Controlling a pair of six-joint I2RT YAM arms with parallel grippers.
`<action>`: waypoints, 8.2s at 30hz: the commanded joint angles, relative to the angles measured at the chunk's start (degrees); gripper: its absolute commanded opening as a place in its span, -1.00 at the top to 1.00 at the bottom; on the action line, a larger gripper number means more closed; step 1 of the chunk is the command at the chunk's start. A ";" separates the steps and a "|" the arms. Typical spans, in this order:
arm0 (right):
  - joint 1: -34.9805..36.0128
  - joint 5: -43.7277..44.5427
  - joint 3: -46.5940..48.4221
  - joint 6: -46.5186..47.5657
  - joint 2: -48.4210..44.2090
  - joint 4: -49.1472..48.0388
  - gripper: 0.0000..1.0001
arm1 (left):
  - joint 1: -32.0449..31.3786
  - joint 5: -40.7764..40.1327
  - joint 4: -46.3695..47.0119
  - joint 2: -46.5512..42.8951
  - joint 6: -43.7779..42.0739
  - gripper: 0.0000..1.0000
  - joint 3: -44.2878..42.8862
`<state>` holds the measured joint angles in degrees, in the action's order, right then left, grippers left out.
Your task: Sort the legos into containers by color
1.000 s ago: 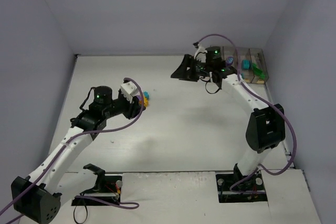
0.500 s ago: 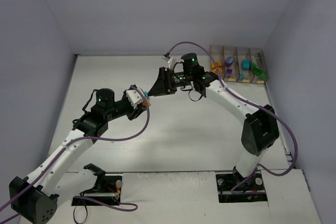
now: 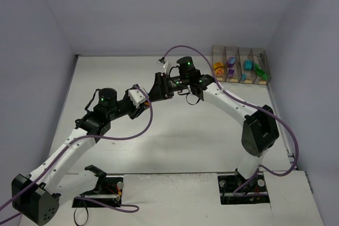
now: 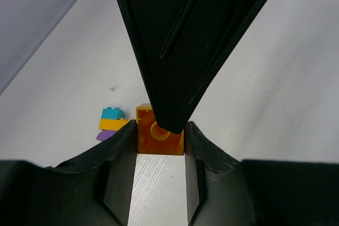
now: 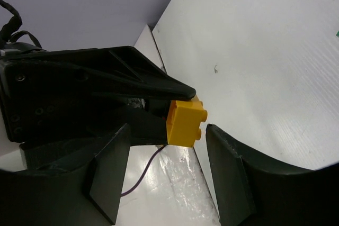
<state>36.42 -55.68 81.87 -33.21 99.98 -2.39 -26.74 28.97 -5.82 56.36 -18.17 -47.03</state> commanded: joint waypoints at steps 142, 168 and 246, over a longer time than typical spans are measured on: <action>-21.05 28.44 -30.10 12.20 -17.37 -7.89 -0.02 | 1.60 -41.28 -16.68 52.90 57.91 0.28 -31.64; -5.75 14.54 -14.45 -6.86 -7.70 -21.77 -0.41 | 0.64 -11.48 21.91 14.05 38.65 0.52 -0.09; -29.21 45.97 -10.42 6.84 -9.02 -1.74 1.00 | 5.21 -17.81 14.62 17.47 44.64 0.65 -3.51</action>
<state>11.05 -24.47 65.01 -29.69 91.55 -5.93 -21.47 9.63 8.58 76.20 27.44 -47.64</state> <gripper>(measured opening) 0.335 0.559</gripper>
